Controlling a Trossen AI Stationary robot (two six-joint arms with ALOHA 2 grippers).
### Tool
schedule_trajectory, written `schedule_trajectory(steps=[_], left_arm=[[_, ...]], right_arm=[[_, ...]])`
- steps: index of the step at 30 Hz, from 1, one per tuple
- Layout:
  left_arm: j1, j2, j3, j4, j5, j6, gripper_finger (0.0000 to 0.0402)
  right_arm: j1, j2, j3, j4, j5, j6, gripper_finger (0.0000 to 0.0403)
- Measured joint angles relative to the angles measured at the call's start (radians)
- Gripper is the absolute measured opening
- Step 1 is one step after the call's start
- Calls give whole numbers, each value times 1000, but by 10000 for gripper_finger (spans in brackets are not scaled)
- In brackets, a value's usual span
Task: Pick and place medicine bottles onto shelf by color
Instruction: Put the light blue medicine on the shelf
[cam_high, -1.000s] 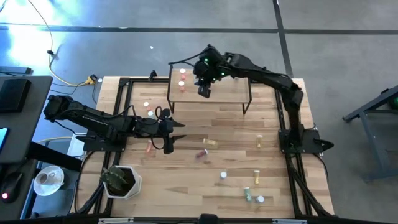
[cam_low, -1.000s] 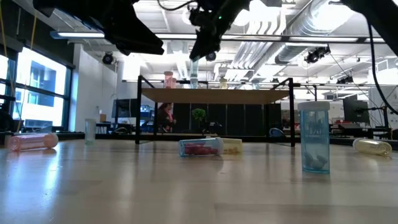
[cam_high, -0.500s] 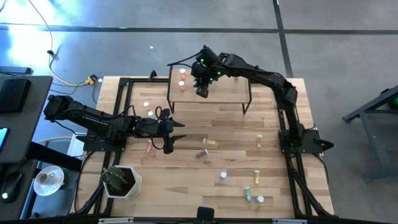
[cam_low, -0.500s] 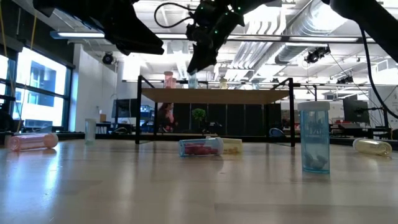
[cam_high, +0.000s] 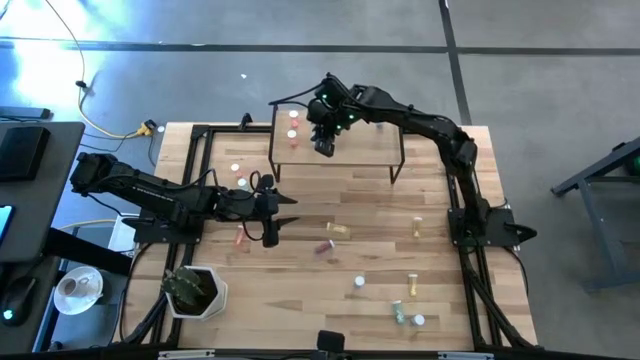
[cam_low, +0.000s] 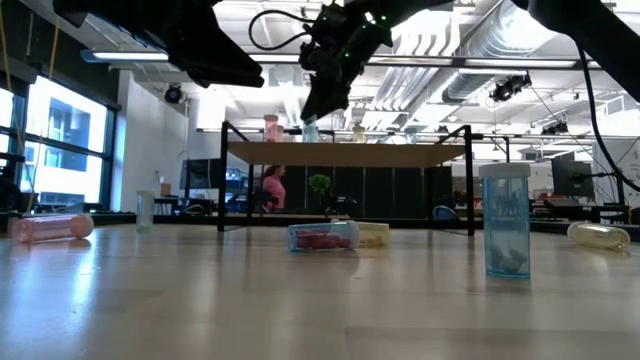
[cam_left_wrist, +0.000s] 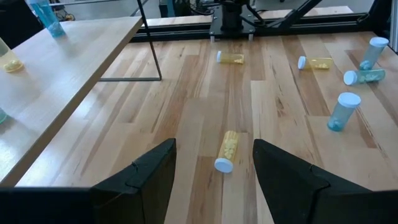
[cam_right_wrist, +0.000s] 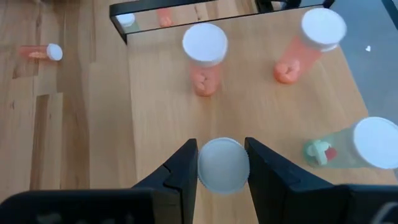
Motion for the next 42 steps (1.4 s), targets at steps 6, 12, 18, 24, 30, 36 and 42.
schedule_trajectory(steps=[6,12,18,24,30,36,42], left_arm=[[0,0,0,-1,0,0,204],[0,0,0,-3,0,0,204],[0,0,0,-4,0,0,204],[0,0,0,-3,0,0,204],[0,0,0,-3,0,0,204],[0,0,0,-3,0,0,204],[0,0,0,-3,0,0,204]], right_arm=[[-2,7,0,-6,-2,0,99],[-5,9,0,9,-2,11,99],[-7,9,0,-8,-3,15,100],[-7,9,0,-9,-3,15,125],[-8,14,-2,-16,0,15,131],[-8,13,-2,-4,0,11,133],[-8,13,-2,-1,10,11,133]])
